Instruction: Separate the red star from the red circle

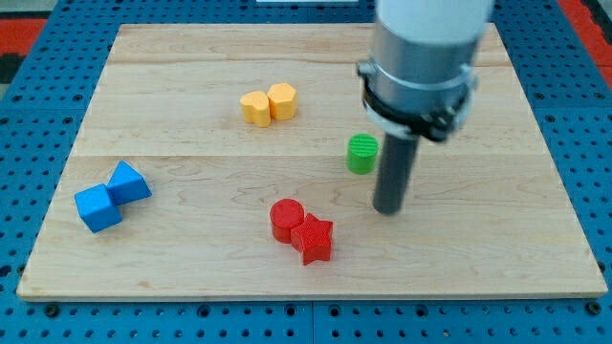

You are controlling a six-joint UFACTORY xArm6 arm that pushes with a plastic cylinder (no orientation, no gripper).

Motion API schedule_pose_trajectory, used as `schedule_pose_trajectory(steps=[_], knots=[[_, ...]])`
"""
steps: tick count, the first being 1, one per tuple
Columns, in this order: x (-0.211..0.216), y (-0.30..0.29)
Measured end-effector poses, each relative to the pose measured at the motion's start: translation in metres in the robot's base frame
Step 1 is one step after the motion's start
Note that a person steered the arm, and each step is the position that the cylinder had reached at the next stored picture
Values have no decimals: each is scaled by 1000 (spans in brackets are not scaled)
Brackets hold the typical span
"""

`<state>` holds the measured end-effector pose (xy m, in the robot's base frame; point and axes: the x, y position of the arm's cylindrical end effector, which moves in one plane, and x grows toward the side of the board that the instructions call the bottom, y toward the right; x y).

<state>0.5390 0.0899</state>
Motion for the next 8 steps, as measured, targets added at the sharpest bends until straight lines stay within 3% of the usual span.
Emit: schedule_pose_trajectory(steps=[2,3,5,7,8], knots=[[56,-120],[49,-178],[80,-172],[18,-169],[7,-200]])
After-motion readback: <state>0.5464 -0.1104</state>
